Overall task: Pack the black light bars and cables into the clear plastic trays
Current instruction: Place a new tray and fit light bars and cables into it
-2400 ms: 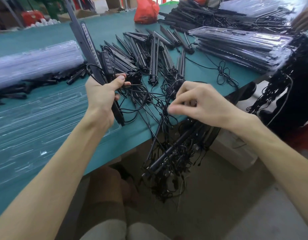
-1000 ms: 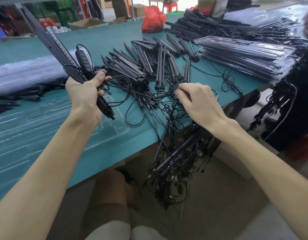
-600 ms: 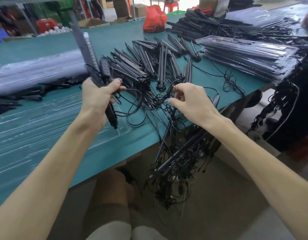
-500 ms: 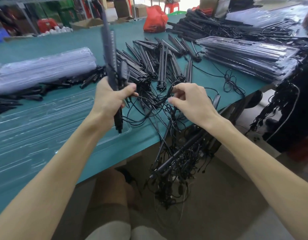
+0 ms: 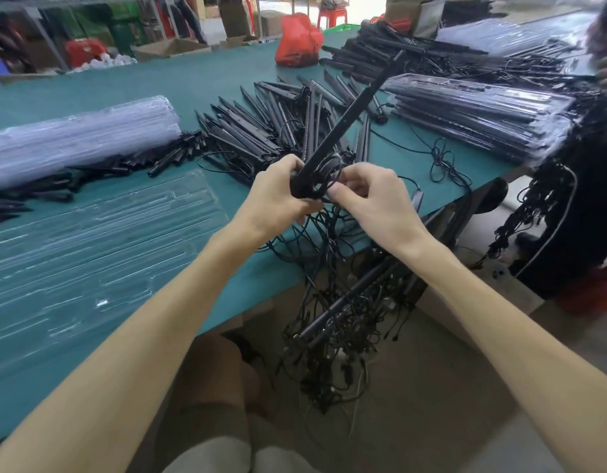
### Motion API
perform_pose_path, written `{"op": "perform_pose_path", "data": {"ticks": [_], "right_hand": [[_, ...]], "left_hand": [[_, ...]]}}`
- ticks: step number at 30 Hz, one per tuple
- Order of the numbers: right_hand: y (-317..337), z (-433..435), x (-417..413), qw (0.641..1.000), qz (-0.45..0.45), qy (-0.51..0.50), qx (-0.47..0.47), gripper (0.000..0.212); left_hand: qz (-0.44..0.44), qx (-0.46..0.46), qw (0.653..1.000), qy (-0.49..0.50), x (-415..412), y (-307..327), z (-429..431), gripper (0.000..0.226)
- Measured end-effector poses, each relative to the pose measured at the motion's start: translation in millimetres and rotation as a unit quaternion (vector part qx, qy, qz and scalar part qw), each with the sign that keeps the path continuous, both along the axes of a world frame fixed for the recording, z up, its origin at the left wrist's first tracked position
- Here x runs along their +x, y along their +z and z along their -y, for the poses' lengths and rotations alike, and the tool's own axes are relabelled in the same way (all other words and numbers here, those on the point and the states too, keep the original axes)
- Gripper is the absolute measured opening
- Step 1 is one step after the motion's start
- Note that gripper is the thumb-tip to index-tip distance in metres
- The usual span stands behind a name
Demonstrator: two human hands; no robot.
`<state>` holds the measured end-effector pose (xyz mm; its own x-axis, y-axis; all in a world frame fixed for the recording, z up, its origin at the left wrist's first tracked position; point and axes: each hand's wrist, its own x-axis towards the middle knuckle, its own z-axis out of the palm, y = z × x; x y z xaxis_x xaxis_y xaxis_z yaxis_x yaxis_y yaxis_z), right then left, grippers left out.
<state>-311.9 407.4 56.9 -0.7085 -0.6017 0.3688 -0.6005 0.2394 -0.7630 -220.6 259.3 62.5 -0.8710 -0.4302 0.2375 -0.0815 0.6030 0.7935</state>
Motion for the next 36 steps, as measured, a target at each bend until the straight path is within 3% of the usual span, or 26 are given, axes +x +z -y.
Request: {"op": "perform_pose_path", "data": {"ticks": [3,9,15,18,25,36], "right_hand": [[-5,-3,-2,0.999,-0.022,-0.036,-0.009,0.025],[-21,-11,-9,0.982,-0.144,-0.046,0.117,0.065],[-19,-19,-12,0.991,-0.091,-0.053,0.082,0.06],[-18,-24,-7,0.981,-0.139,-0.11,0.08,0.058],[-21,-35,0,0.971,-0.172,-0.106,0.124,0.032],[-15,-39,-13,0.99,-0.03,-0.136,0.035,0.042]], "left_hand": [[-0.001,-0.022,1.0,0.02,1,-2,2,0.033],[-0.005,-0.075,0.997,0.037,1,1,6,0.031],[-0.046,-0.065,0.996,0.048,-1,8,-1,0.032],[-0.069,-0.074,0.994,0.035,-3,14,-7,0.032],[-0.072,-0.03,0.997,0.022,-7,18,-11,0.03],[-0.025,-0.016,0.999,-0.013,-7,20,-23,0.029]]}}
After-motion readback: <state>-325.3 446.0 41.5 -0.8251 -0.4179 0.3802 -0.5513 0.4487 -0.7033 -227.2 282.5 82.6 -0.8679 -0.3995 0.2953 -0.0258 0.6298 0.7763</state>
